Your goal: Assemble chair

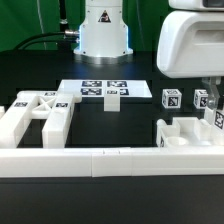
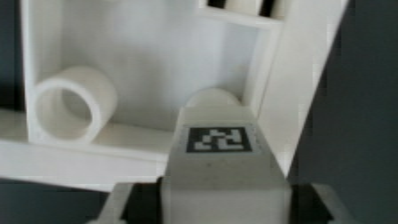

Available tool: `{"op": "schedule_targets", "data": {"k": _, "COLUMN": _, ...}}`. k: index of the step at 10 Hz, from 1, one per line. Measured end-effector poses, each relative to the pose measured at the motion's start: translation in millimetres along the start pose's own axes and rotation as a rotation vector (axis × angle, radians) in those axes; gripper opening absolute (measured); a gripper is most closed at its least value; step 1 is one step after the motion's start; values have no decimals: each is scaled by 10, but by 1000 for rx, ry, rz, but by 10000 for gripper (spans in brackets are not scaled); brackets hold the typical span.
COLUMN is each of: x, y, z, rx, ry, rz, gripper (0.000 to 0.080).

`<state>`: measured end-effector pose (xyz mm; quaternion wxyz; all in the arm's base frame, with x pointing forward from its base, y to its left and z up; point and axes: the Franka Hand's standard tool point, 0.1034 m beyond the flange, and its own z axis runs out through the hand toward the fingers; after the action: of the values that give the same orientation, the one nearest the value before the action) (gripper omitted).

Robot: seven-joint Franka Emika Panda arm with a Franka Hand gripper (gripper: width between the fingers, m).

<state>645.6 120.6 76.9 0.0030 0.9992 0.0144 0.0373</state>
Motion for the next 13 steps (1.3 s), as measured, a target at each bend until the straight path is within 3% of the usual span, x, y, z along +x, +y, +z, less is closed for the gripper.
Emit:
{"op": "schedule_targets", "data": {"k": 5, "x": 18, "y": 11, "z": 3, "rx": 33, "ry": 11, "rz": 584, "gripper": 285}}
{"op": "schedule_targets", "data": {"k": 9, "x": 11, "y": -6, "z": 3, "rx": 34, "ry": -9, "rz": 985, "gripper": 287}}
{"op": "schedule_targets", "data": {"k": 12, "x": 11, "y": -4, "z": 4, "rx": 35, "ry": -9, "rz": 957, "gripper": 288}}
{"op": "schedule_targets", "data": {"k": 13, "x": 13, "y": -5, "z": 2, "rx": 35, "ry": -8, "rz": 926, "gripper": 455}}
